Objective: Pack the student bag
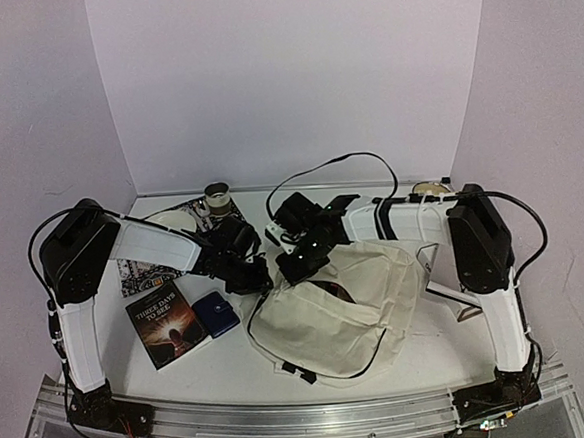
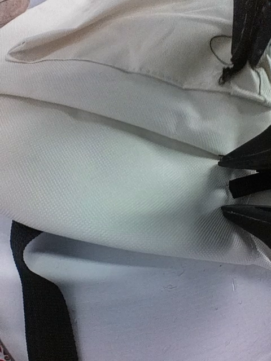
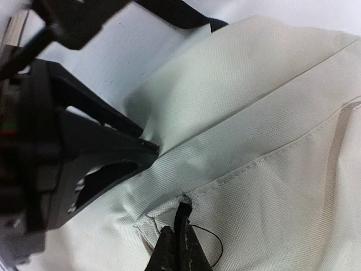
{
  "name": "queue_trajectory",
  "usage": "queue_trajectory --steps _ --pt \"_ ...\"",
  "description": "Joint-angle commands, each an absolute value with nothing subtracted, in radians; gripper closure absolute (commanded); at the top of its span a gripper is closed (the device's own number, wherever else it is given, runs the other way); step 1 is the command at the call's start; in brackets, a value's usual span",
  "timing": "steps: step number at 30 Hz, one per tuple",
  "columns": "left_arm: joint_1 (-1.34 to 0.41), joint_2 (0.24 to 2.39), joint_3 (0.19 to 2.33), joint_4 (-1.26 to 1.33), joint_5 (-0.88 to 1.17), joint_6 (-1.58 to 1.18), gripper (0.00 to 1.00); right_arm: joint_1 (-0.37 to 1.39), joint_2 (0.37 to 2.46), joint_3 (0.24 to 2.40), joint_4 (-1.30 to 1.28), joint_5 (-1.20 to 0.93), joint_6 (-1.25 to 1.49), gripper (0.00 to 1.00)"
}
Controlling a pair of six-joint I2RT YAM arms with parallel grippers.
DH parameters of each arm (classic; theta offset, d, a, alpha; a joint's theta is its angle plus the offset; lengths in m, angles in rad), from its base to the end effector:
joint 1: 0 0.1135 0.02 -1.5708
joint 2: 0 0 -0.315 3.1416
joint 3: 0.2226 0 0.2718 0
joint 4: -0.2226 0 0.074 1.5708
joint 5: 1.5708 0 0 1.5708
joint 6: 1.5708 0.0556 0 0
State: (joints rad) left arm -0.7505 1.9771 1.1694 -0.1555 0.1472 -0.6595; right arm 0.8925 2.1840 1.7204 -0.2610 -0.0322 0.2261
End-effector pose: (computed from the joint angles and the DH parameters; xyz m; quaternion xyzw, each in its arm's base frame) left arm 0.3197 -0.3093 0.1468 0.0653 0.9496 -0.2468 0.1817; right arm 0.3514 0.4389 0.2204 -0.3044 0.8594 0.2303 0.3402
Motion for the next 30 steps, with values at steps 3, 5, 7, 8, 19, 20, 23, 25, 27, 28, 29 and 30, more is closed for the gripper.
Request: queue_trajectory --steps 3,5,7,8,19,20,23,25,27,28,29,30 --pt "-0.755 2.030 1.121 -0.278 0.113 -0.669 0.78 0.889 2.020 1.624 -0.227 -0.063 0.268 0.98" --pt "-0.755 2.027 1.117 -0.278 0.108 -0.670 0.78 0.889 1.999 1.585 -0.207 -0.056 0.278 0.98" --pt "-0.754 2.024 1.113 -0.279 0.106 -0.671 0.78 0.888 1.985 1.552 -0.194 -0.045 0.288 0.98" --pt "-0.754 2.023 1.112 -0.279 0.106 -0.671 0.78 0.887 1.979 1.537 -0.189 -0.042 0.293 0.97" --pt "-0.754 2.014 1.111 -0.278 0.116 -0.670 0.79 0.881 1.961 1.467 -0.115 -0.076 0.350 0.90" --pt "-0.755 2.012 1.112 -0.278 0.116 -0.670 0.79 0.880 1.965 1.469 -0.111 -0.080 0.354 0.89" --pt "-0.755 2.007 1.111 -0.278 0.118 -0.670 0.79 0.876 1.982 1.489 -0.111 -0.080 0.364 0.90" --pt "-0.755 2.003 1.111 -0.278 0.120 -0.670 0.79 0.874 1.999 1.505 -0.112 -0.080 0.368 0.90" --pt "-0.755 2.001 1.110 -0.278 0.120 -0.669 0.79 0.873 2.017 1.518 -0.114 -0.065 0.370 0.89" --pt "-0.755 2.000 1.110 -0.278 0.121 -0.669 0.79 0.873 2.028 1.525 -0.117 -0.056 0.371 0.88" --pt "-0.755 1.999 1.109 -0.278 0.121 -0.669 0.79 0.872 2.039 1.531 -0.120 -0.049 0.371 0.87" --pt "-0.755 1.999 1.110 -0.278 0.122 -0.667 0.79 0.871 2.047 1.537 -0.123 -0.042 0.371 0.86"
